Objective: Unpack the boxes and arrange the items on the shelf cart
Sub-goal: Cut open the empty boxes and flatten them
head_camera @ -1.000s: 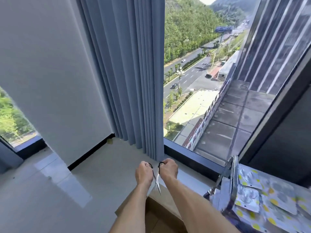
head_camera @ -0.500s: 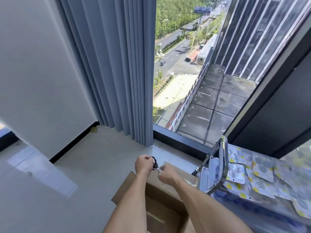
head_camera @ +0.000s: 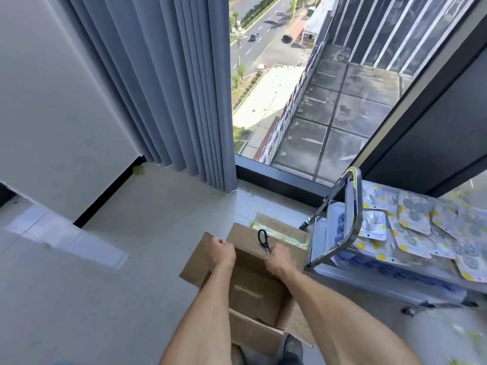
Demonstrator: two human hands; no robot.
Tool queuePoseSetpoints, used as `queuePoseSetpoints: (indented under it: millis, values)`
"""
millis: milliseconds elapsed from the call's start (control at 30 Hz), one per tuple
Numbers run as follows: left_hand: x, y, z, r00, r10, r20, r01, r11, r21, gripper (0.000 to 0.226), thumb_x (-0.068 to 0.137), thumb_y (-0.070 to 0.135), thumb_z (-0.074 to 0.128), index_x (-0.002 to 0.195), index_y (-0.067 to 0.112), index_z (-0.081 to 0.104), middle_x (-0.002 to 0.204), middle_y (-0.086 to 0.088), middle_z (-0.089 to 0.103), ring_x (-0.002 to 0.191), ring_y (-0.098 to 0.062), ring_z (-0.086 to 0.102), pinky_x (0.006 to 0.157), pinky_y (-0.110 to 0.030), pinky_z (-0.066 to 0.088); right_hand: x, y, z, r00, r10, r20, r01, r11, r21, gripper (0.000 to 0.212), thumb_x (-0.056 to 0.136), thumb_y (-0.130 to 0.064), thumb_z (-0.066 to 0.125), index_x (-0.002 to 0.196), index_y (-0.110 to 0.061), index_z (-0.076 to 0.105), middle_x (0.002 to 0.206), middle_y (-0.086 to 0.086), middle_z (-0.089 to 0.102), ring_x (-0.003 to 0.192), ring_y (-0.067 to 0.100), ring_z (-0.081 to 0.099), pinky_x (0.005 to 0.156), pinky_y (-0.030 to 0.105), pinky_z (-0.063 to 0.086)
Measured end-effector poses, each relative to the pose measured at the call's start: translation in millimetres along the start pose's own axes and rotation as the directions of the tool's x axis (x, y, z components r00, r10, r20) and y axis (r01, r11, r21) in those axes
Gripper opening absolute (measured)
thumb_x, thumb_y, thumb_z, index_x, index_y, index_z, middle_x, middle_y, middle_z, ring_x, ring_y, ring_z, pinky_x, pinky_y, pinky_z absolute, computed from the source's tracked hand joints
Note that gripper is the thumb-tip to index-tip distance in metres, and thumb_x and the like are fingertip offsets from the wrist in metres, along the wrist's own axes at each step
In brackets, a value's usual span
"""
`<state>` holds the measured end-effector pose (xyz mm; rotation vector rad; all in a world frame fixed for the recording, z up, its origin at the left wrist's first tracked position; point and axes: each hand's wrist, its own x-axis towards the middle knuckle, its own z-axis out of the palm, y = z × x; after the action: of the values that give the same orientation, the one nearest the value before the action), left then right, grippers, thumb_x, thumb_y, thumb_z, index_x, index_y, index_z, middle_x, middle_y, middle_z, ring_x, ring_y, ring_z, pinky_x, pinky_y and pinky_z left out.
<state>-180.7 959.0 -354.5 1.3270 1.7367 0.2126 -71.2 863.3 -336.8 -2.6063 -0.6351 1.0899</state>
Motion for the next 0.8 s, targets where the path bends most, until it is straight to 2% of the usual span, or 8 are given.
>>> queuePoseSetpoints:
  millis: [100, 200, 300, 500, 600, 667, 800]
  values:
    - [15, -27, 15, 0.999, -0.015, 0.028, 0.012, 0.996, 0.093, 0.026, 0.096, 0.013, 0.049, 0.121, 0.013, 0.055, 0.121, -0.010, 0.060, 0.093, -0.021, 0.047, 0.075, -0.029, 0.038, 10, 18, 23, 0.997, 0.073, -0.025, -0.073, 0.997, 0.018, 0.027, 0.087, -0.013, 0.052, 0.108, -0.013, 0.070, 0.107, 0.013, 0.070, 0.103, 0.031, 0.065, 0.081, 0.031, 0.051]
    - [21, -44, 28, 0.996, -0.015, 0.091, -0.001, 0.985, 0.174, 0.030, 0.094, 0.014, 0.051, 0.125, 0.014, 0.054, 0.124, -0.012, 0.057, 0.101, -0.026, 0.053, 0.085, -0.033, 0.047, 13, 30, 42, 0.989, 0.143, -0.037, -0.141, 0.989, 0.050, 0.030, 0.087, -0.015, 0.052, 0.111, -0.016, 0.070, 0.111, 0.012, 0.069, 0.106, 0.032, 0.064, 0.088, 0.033, 0.050]
    - [17, -49, 37, 0.991, 0.001, 0.134, -0.031, 0.974, 0.224, 0.035, 0.093, 0.014, 0.050, 0.127, 0.016, 0.053, 0.128, -0.012, 0.055, 0.113, -0.030, 0.056, 0.091, -0.035, 0.048, 11, 38, 50, 0.983, 0.183, -0.030, -0.182, 0.982, 0.050, 0.030, 0.087, -0.017, 0.052, 0.111, -0.019, 0.071, 0.112, 0.010, 0.069, 0.106, 0.031, 0.064, 0.087, 0.032, 0.051]
    - [7, -18, 42, 0.977, 0.138, 0.161, -0.180, 0.941, 0.285, 0.040, 0.091, 0.008, 0.044, 0.129, 0.015, 0.054, 0.129, -0.011, 0.058, 0.116, -0.030, 0.055, 0.097, -0.037, 0.048, 15, 28, 26, 0.977, 0.190, -0.094, -0.183, 0.980, 0.076, 0.027, 0.089, -0.017, 0.053, 0.110, -0.015, 0.069, 0.110, 0.012, 0.069, 0.103, 0.030, 0.065, 0.082, 0.031, 0.050]
    - [3, 3, 39, 0.961, 0.226, 0.158, -0.266, 0.909, 0.321, 0.043, 0.091, 0.004, 0.040, 0.129, 0.015, 0.054, 0.128, -0.012, 0.059, 0.114, -0.030, 0.056, 0.085, -0.031, 0.044, 21, 16, 9, 0.971, 0.182, -0.157, -0.161, 0.977, 0.140, 0.024, 0.094, -0.009, 0.049, 0.108, -0.010, 0.069, 0.099, 0.009, 0.070, 0.089, 0.025, 0.065, 0.072, 0.028, 0.050]
    - [4, 15, 35, 0.955, 0.263, 0.137, -0.295, 0.896, 0.332, 0.041, 0.093, 0.003, 0.040, 0.130, 0.013, 0.054, 0.126, -0.013, 0.059, 0.112, -0.029, 0.056, 0.077, -0.029, 0.037, 23, 6, 1, 0.967, 0.178, -0.183, -0.145, 0.973, 0.181, 0.023, 0.096, -0.009, 0.049, 0.109, -0.011, 0.068, 0.091, 0.005, 0.068, 0.083, 0.023, 0.063, 0.070, 0.028, 0.050]
    - [12, 36, 33, 0.936, 0.341, 0.086, -0.349, 0.872, 0.343, 0.038, 0.094, 0.005, 0.043, 0.129, 0.010, 0.055, 0.125, -0.014, 0.060, 0.112, -0.029, 0.055, 0.079, -0.029, 0.036, 30, -10, 0, 0.961, 0.173, -0.216, -0.119, 0.963, 0.241, 0.018, 0.094, -0.015, 0.055, 0.106, -0.014, 0.069, 0.084, 0.003, 0.066, 0.079, 0.022, 0.063, 0.070, 0.029, 0.052]
